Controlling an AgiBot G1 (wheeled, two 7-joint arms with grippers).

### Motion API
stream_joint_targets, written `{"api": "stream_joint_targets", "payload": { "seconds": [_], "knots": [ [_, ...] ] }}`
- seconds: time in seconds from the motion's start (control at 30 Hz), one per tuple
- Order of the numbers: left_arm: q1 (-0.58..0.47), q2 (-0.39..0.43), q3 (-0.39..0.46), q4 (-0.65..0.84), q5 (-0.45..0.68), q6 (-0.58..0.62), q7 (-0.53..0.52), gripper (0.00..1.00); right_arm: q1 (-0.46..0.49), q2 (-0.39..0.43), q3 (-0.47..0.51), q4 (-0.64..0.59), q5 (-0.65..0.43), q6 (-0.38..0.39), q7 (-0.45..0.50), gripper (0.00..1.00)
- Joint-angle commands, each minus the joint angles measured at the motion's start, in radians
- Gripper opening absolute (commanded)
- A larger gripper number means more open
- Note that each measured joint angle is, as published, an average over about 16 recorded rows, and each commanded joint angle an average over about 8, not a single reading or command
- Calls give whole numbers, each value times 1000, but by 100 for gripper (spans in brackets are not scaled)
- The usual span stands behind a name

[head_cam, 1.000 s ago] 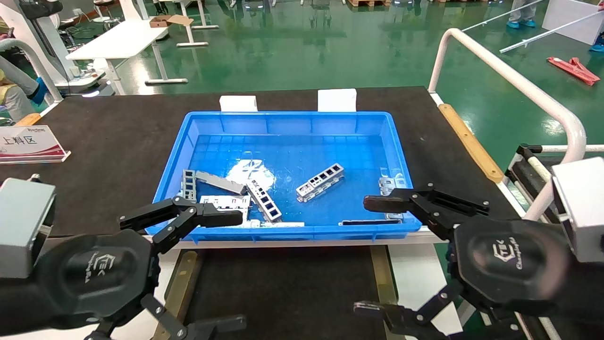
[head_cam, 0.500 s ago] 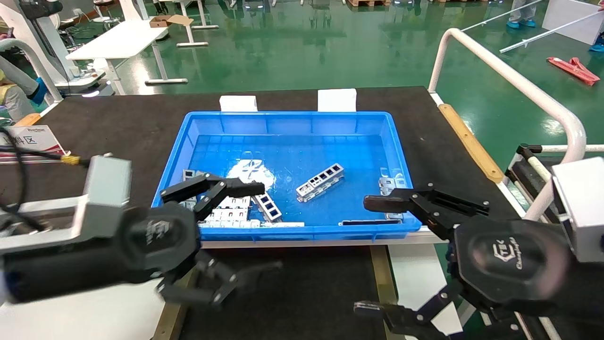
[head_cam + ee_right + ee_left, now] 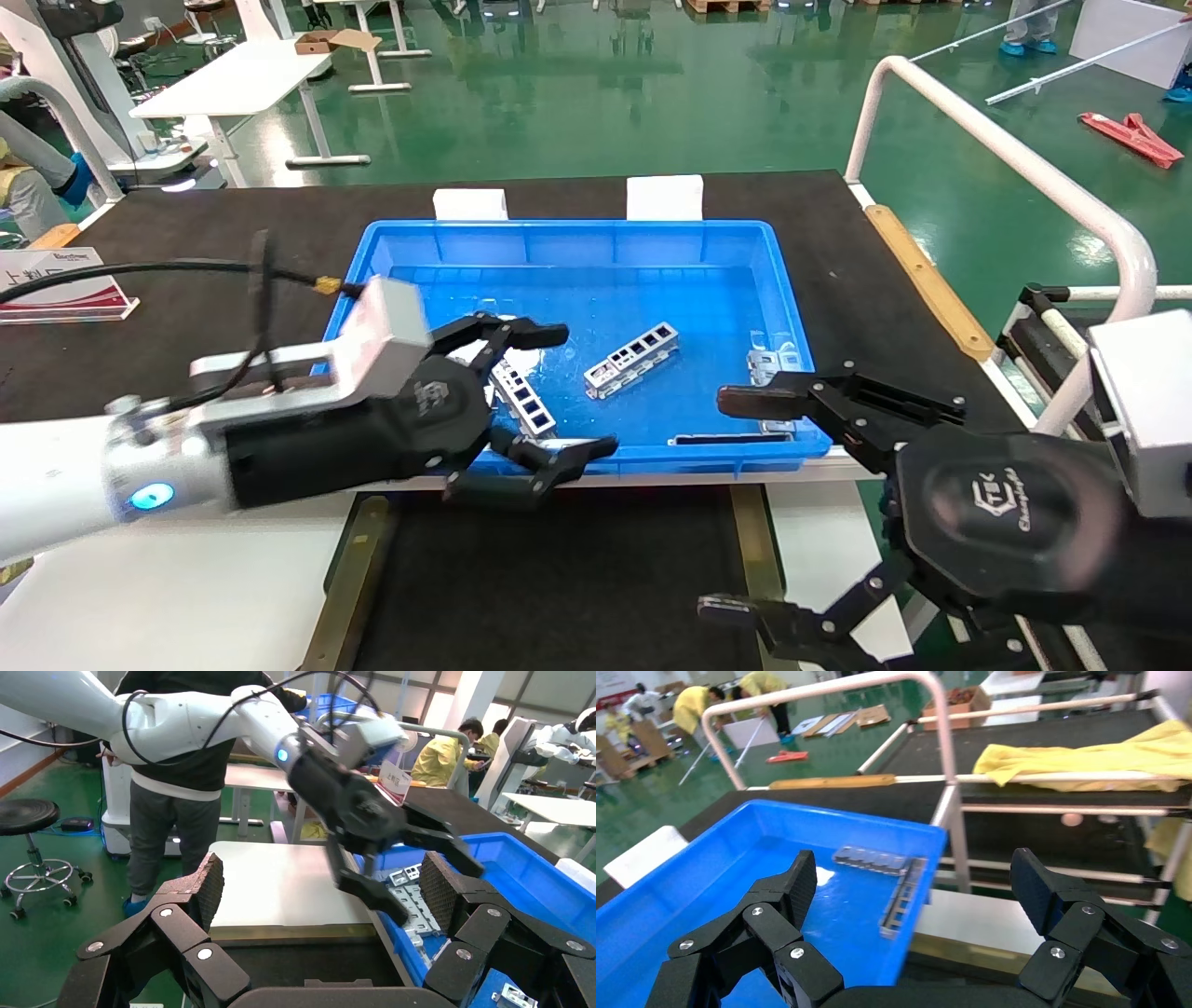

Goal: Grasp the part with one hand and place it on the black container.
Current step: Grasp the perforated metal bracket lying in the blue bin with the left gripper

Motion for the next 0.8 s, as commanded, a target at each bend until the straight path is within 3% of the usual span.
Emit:
{"api": "stream_joint_targets", "payload": {
  "seconds": [0.03, 0.37, 0.8],
  "knots": [
    [-17, 27, 14, 27, 28, -22, 2, 100, 0, 0, 0, 0, 0, 0, 0, 100],
    [-127, 207, 82, 275, 159, -131, 64, 100, 0, 0, 0, 0, 0, 0, 0, 100],
    [-207, 423, 110, 619, 221, -299, 204, 100, 0, 0, 0, 0, 0, 0, 0, 100]
  ]
}}
